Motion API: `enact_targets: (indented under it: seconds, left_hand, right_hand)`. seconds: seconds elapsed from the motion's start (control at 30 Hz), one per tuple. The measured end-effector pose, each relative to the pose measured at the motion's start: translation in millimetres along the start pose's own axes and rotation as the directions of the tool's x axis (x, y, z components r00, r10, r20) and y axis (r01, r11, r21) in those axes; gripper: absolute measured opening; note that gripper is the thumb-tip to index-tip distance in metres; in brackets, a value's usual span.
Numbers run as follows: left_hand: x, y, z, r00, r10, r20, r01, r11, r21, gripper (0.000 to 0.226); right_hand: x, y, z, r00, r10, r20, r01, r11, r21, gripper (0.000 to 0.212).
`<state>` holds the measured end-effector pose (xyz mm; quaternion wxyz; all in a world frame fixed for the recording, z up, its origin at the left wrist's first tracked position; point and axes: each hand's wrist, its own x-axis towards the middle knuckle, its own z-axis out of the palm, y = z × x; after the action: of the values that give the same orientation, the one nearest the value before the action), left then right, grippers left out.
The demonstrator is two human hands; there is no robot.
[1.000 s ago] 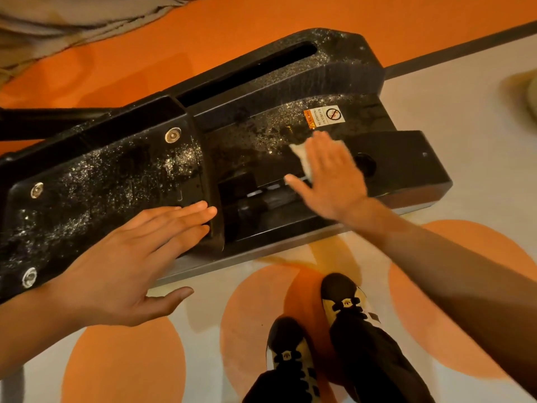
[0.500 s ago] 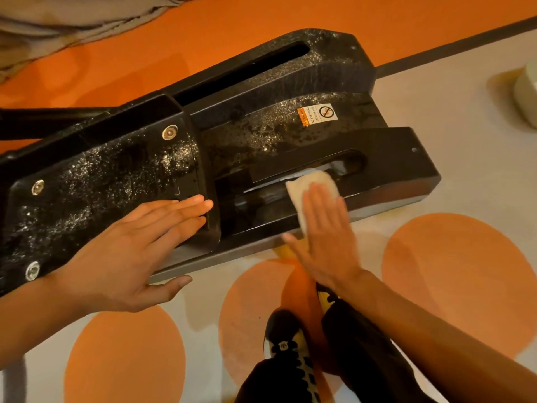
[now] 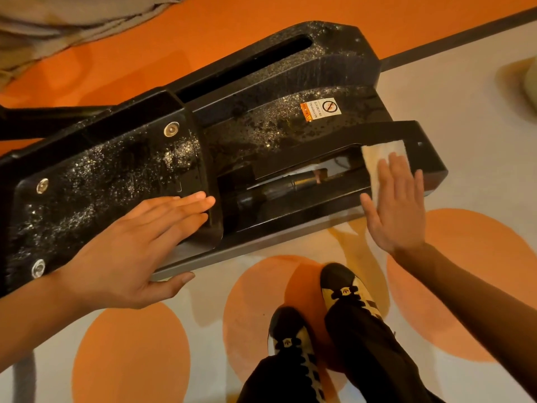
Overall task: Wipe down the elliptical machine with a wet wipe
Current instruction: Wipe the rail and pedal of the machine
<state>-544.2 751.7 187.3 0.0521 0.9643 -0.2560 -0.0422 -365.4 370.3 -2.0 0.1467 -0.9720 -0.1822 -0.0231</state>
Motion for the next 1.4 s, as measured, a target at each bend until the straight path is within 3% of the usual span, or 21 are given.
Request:
enact_targets:
  seconds: [0.1,0.3,0.53,0.73,0.9,1.07,1.2,1.4]
  left_hand:
    - [1,1,0,1.000,-0.002,-0.013,0.003,1.000,0.013,0.069]
    - [0,0,0,1.000,0.006,0.001,-0.006,1.000,0.027,0.070]
    - [0,0,-1,1.000,0.002,0.010,-0.003,0.998,0.064,0.071]
    - [1,1,-2,1.000,-0.007,0.011,0.006,0.993,0.117,0.072]
    - [1,5,-3,0.998,-0.064,0.016,0.061,0.987,0.150,0.072]
    - [-2,8,-11,0.988,-0.151,0.024,0.141,0.962,0.235,0.076]
    - [-20,-6,-21,0.968,-0.253,-0.008,0.250,0.950,0.186,0.081]
    - [-55,-24,-13,0.963,-0.262,0.058,0.252,0.957,0.141,0.080]
  right_hand:
    - [-1,-12,2,0.998,0.051,-0.047,-0.048,0.996,0.069,0.073]
    - [-10,-79,20,0.950,-0.311,0.017,0.310,0.938,-0.154,0.063]
    - [15,-71,11,0.915,-0.403,-0.011,0.397,0.906,-0.145,0.070]
    - [18,-90,2,0.903,-0.423,-0.074,0.415,0.904,-0.103,0.063]
    - [12,-148,-27,0.906,-0.368,-0.207,0.401,0.904,0.146,0.055]
    - [13,-221,-70,0.952,-0.029,-0.305,0.210,0.786,0.581,0.047]
    - [10,-264,-69,0.974,0.028,-0.224,0.140,0.705,0.695,0.039]
    - [-31,-280,-48,0.995,-0.098,-0.014,0.066,0.557,0.828,0.069]
